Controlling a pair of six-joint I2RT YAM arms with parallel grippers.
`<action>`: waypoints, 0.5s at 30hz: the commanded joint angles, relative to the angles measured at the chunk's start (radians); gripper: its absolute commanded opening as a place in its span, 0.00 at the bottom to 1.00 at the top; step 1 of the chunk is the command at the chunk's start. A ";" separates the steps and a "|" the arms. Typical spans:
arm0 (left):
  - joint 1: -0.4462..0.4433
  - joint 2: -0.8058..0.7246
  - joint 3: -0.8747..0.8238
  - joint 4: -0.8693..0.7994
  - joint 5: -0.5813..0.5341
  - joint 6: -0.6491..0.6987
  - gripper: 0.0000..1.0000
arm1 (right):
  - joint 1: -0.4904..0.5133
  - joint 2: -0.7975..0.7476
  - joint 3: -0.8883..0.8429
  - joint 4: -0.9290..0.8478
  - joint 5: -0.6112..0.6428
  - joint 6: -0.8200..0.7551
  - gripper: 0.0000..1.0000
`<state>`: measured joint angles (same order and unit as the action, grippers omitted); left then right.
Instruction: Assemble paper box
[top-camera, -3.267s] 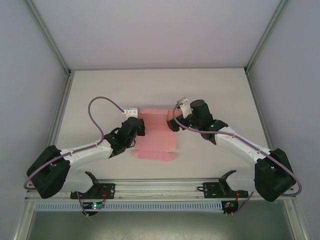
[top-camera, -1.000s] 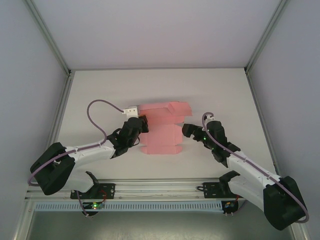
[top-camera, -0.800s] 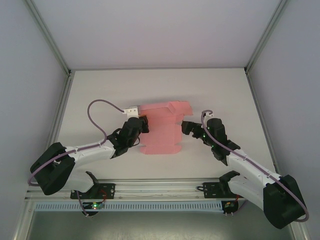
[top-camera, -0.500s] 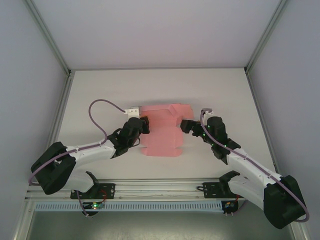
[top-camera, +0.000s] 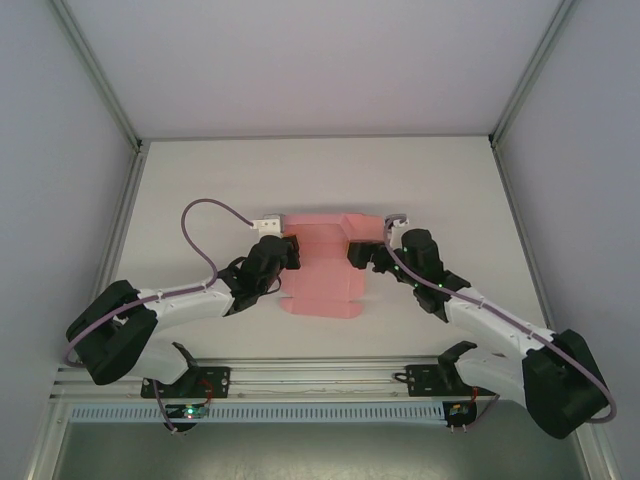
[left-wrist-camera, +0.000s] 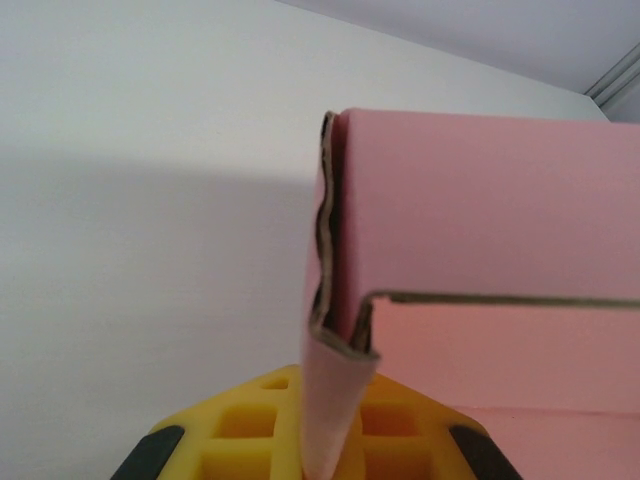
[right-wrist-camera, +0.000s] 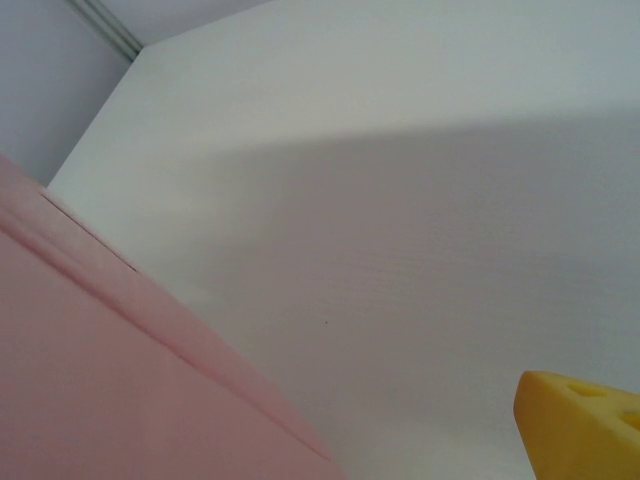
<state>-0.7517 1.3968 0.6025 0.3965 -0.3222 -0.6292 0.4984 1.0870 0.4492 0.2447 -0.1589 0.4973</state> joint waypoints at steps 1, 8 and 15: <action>-0.011 0.000 0.018 0.034 -0.009 -0.021 0.00 | 0.023 0.039 0.034 0.033 -0.006 -0.019 0.98; -0.010 -0.007 -0.001 0.071 -0.005 -0.048 0.00 | 0.074 0.122 0.060 0.038 0.098 -0.011 0.98; -0.011 -0.007 -0.006 0.074 -0.018 -0.066 0.00 | 0.147 0.165 0.094 -0.015 0.319 -0.032 0.98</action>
<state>-0.7509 1.3968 0.5861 0.3889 -0.3573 -0.6533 0.6109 1.2392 0.5140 0.2756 0.0483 0.4965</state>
